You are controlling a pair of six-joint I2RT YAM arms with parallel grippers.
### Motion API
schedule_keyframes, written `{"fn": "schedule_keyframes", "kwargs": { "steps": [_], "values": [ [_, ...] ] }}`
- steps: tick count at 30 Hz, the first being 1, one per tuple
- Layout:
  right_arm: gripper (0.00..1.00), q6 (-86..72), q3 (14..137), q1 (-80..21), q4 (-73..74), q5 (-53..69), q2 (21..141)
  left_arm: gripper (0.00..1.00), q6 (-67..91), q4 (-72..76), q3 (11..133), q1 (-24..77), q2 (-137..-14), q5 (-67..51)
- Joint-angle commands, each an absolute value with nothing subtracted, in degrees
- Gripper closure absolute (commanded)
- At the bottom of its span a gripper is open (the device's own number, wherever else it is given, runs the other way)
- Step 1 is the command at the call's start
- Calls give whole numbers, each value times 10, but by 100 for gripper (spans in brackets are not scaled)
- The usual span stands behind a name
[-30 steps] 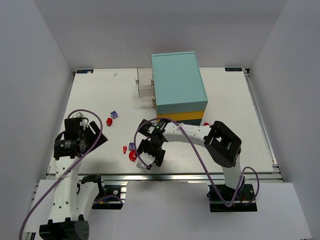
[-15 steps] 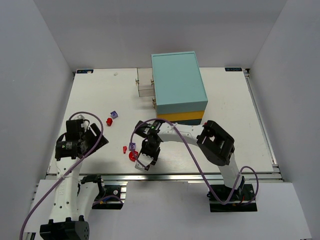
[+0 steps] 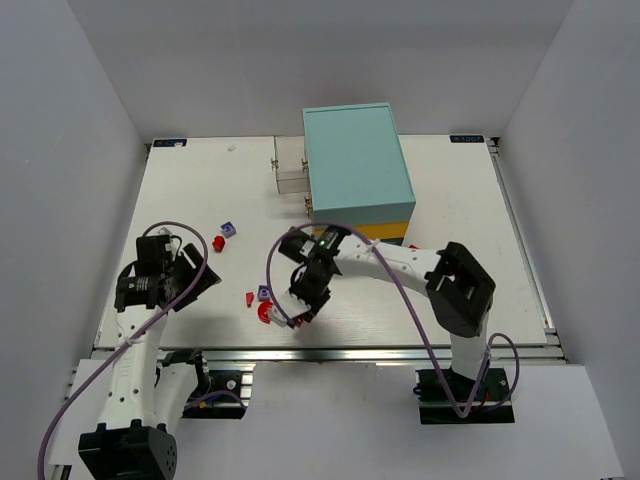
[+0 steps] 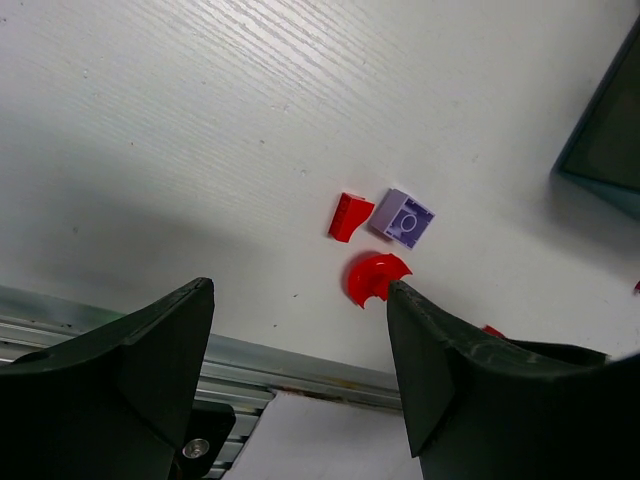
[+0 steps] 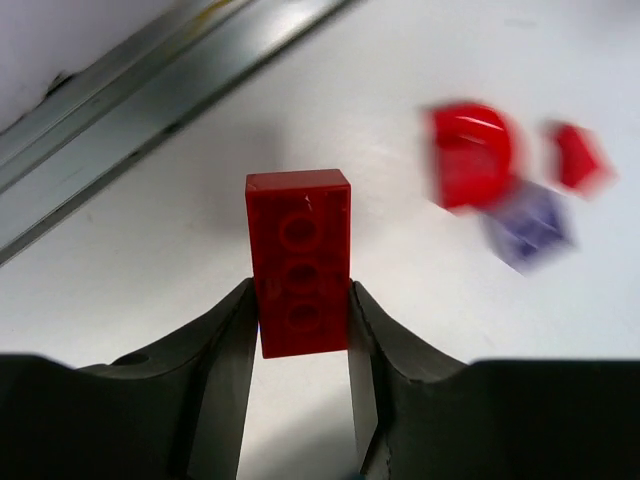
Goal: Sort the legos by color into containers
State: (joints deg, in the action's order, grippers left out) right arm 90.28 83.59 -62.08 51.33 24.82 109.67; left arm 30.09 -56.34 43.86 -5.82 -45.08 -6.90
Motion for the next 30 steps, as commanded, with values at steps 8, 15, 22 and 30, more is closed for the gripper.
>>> {"fn": "schedule_keyframes", "kwargs": {
  "steps": [8,15,22,30],
  "values": [
    [100,462,1044,-587,327,204,1024,21,338,-509,431,-56,-472,-87],
    [100,370,1225,-562,221,-25,1136,21,339,-509,442,-56,-477,-84],
    [100,441,1292,-526,175,-90,1206,21,343,-504,432,-56,-461,-87],
    [100,530,1308,-491,138,-152,1251,21,333,-489,425,-56,-456,-98]
  ]
}}
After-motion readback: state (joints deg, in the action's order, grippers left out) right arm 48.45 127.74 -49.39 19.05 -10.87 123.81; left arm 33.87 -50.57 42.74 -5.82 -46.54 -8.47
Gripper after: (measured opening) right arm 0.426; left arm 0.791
